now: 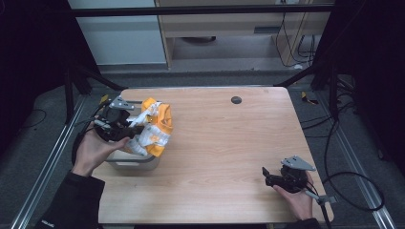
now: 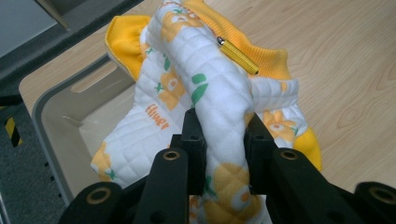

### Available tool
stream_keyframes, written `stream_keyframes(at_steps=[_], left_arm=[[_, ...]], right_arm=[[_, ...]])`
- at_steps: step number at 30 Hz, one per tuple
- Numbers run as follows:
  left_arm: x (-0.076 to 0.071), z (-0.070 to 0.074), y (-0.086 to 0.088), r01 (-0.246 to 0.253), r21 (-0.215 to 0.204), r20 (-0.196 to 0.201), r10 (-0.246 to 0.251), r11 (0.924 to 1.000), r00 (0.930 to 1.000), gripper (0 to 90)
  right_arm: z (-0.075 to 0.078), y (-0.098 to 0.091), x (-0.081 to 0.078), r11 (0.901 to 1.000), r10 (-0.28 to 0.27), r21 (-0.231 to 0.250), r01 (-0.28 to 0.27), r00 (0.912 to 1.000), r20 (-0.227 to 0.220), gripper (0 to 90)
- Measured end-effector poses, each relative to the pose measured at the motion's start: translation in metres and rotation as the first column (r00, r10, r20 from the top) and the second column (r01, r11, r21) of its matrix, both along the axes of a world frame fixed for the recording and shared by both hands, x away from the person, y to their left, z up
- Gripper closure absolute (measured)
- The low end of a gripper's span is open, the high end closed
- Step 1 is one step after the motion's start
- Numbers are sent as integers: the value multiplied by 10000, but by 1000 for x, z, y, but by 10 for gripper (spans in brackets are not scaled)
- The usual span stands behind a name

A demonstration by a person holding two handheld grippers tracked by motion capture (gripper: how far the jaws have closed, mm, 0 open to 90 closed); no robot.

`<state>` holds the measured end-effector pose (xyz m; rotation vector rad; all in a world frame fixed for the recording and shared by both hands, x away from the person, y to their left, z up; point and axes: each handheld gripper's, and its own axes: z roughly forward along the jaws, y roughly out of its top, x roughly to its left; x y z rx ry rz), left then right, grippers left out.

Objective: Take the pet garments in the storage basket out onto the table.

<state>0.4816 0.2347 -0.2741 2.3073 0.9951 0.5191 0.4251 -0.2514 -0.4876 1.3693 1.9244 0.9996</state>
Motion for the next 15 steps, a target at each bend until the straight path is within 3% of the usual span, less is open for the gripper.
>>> stream_keyframes(at_steps=[15], left_arm=[[-5, -10, -32, 921, 143, -122, -919, 9957, 9957, 742]], right_arm=[[1, -1, 0, 10000, -44, 70, 44, 10000, 52, 89]])
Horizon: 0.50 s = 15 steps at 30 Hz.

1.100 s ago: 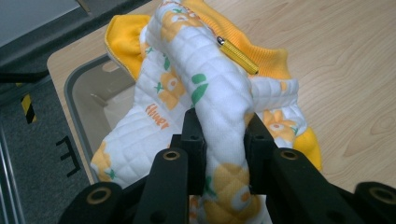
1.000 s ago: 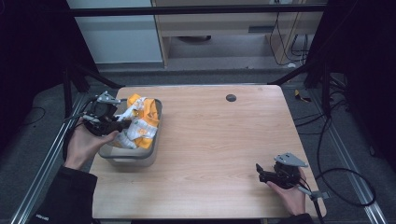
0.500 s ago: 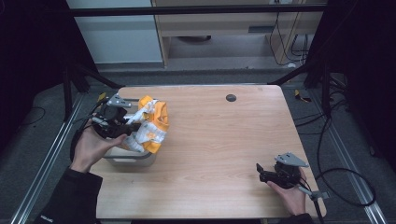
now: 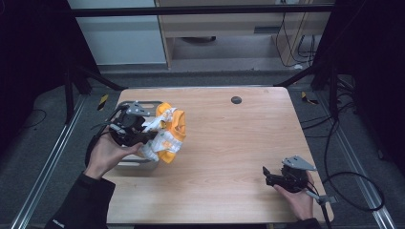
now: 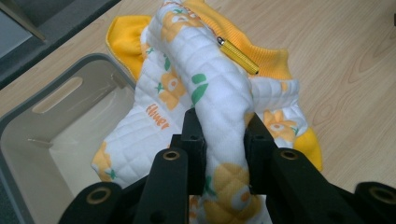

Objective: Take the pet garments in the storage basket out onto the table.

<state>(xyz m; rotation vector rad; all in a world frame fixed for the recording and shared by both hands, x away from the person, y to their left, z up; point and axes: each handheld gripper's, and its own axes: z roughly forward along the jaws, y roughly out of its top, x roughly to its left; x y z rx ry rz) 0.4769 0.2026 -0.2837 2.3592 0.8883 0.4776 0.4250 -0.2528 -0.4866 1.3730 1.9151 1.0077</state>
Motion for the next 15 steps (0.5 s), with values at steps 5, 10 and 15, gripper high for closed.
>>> stream_keyframes(at_steps=[5, 10, 15], left_arm=[[0, -4, -8, 260, -6, -61, -260, 9997, 9996, 742], [1, -11, -19, 527, -37, -192, -528, 9986, 9984, 742], [2, -17, -28, 737, 33, -308, -735, 9973, 9968, 742]], right_arm=[[0, 0, 0, 10000, -5, 2, 5, 10000, 12, 89], [0, 0, 0, 10000, -3, -3, 3, 10000, 13, 89], [1, 0, 0, 10000, 8, 46, -8, 10000, 33, 89]])
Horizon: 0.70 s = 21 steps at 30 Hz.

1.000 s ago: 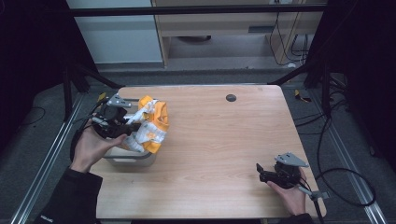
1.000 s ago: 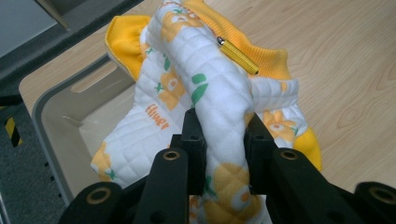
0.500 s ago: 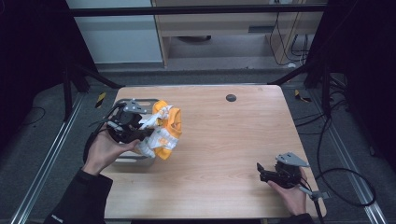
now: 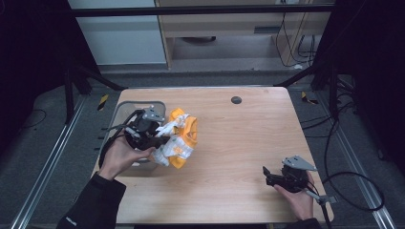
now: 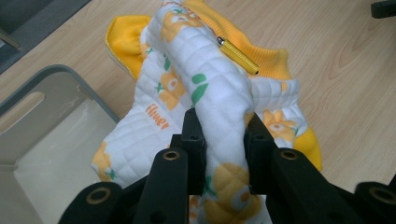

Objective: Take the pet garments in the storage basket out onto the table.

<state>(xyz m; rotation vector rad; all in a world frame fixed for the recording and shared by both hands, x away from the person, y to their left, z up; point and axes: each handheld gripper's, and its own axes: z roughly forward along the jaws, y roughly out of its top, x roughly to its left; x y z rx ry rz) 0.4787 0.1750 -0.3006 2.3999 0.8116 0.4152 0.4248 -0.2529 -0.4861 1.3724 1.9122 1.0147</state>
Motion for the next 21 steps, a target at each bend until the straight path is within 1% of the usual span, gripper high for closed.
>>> stream_keyframes(at_steps=[1, 7, 12, 17, 21], left_arm=[[0, -1, -1, 47, 54, -8, -47, 10000, 10000, 741], [1, -8, -12, 378, 80, -183, -377, 9993, 9991, 742], [1, -13, -19, 570, 136, -228, -566, 9983, 9981, 742], [0, -21, -27, 824, 200, -347, -817, 9964, 9961, 742], [1, -28, -34, 999, 163, -463, -990, 9949, 9940, 741]], right_arm=[[0, 0, 0, 10000, 22, -48, -22, 10000, 39, 89], [0, 0, 0, 10000, 2, -18, -1, 10000, 50, 89], [0, 0, 0, 10000, 20, -74, -19, 9999, 100, 90], [0, -1, 0, 10000, 7, -66, -6, 9999, 115, 90], [1, -1, 0, 10000, -9, -48, 9, 9999, 118, 90]])
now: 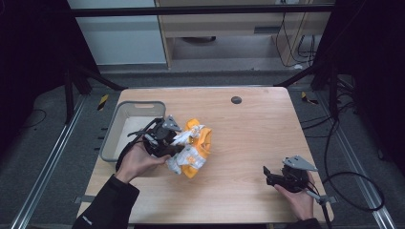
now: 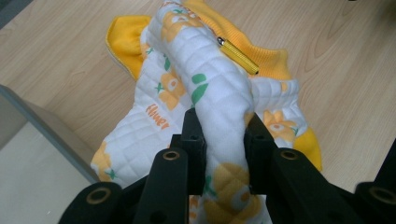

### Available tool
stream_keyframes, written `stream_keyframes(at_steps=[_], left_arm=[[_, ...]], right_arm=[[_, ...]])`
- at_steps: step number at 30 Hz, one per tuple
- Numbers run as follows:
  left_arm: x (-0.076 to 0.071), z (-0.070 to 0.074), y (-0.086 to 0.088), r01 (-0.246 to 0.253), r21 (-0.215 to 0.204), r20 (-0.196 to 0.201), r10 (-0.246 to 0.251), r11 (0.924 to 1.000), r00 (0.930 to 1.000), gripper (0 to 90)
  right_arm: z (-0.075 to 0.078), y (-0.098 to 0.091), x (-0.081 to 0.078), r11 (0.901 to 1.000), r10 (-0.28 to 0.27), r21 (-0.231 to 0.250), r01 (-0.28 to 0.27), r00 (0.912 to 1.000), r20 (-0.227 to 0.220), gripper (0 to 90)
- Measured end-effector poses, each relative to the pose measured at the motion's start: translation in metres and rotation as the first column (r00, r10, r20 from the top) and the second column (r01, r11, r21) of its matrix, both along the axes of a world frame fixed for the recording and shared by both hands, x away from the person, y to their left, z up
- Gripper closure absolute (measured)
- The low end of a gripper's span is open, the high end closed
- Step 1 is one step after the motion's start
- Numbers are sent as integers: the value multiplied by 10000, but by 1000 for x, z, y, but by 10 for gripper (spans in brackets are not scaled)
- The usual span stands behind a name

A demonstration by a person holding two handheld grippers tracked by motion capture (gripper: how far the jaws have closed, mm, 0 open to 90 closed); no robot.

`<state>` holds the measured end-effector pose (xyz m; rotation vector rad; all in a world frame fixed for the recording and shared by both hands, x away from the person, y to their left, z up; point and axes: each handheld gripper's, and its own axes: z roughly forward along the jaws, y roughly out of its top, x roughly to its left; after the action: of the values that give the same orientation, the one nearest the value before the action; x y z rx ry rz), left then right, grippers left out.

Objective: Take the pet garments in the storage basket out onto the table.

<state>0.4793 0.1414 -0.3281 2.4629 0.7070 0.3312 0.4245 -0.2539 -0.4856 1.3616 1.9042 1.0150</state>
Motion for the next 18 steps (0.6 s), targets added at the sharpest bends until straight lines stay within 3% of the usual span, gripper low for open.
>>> stream_keyframes(at_steps=[18], left_arm=[[-1, -22, -24, 625, 211, -371, -617, 9978, 9974, 741]], right_arm=[[0, -1, 0, 10000, -32, 3, 32, 10000, 23, 91]])
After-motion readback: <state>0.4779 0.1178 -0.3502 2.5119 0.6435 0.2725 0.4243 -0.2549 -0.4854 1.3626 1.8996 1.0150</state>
